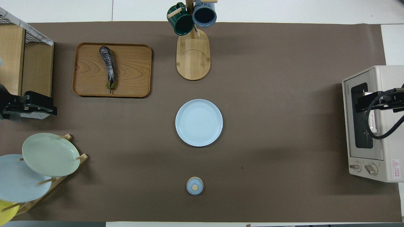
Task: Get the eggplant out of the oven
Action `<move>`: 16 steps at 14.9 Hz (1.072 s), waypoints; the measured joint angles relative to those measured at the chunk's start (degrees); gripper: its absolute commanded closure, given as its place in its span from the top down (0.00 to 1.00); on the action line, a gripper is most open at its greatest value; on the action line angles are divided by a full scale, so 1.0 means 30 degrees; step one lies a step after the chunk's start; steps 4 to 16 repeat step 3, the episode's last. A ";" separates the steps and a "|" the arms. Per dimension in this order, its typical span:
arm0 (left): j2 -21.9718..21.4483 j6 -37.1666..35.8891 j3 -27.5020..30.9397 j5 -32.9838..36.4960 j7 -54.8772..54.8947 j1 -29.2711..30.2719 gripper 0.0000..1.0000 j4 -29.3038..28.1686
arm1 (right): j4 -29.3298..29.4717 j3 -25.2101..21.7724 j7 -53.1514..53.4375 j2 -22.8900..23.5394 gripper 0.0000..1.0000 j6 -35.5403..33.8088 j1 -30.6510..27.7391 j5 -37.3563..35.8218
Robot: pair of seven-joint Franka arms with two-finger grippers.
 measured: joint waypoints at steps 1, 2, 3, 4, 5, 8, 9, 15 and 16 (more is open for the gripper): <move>0.0065 0.0001 0.0004 -0.0023 0.0000 0.0012 1.00 -0.0002 | 0.0000 -0.0013 0.0000 0.0000 1.00 0.0000 -0.0006 0.0000; 0.0118 0.0001 0.0007 -0.0034 0.0000 0.0017 1.00 -0.0002 | 0.0000 -0.0036 0.0000 0.0000 1.00 0.0000 -0.0008 0.0000; 0.0153 0.0002 0.0008 -0.0038 0.0000 0.0019 1.00 -0.0002 | 0.0000 -0.0052 0.0000 0.0000 1.00 0.0000 -0.0009 0.0000; 0.0153 0.0002 0.0008 -0.0038 0.0000 0.0019 1.00 -0.0002 | 0.0000 -0.0052 0.0000 0.0000 1.00 0.0000 -0.0009 0.0000; 0.0153 0.0002 0.0008 -0.0038 0.0000 0.0019 1.00 -0.0002 | 0.0000 -0.0052 0.0000 0.0000 1.00 0.0000 -0.0009 0.0000; 0.0153 0.0002 0.0008 -0.0038 0.0000 0.0019 1.00 -0.0002 | 0.0000 -0.0052 0.0000 0.0000 1.00 0.0000 -0.0009 0.0000; 0.0153 0.0002 0.0008 -0.0038 0.0000 0.0019 1.00 -0.0002 | 0.0000 -0.0052 0.0000 0.0000 1.00 0.0000 -0.0009 0.0000; 0.0153 0.0002 0.0008 -0.0038 0.0000 0.0019 1.00 -0.0002 | 0.0000 -0.0052 0.0000 0.0000 1.00 0.0000 -0.0009 0.0000; 0.0153 0.0002 0.0008 -0.0038 0.0000 0.0019 1.00 -0.0002 | 0.0000 -0.0052 0.0000 0.0000 1.00 0.0000 -0.0009 0.0000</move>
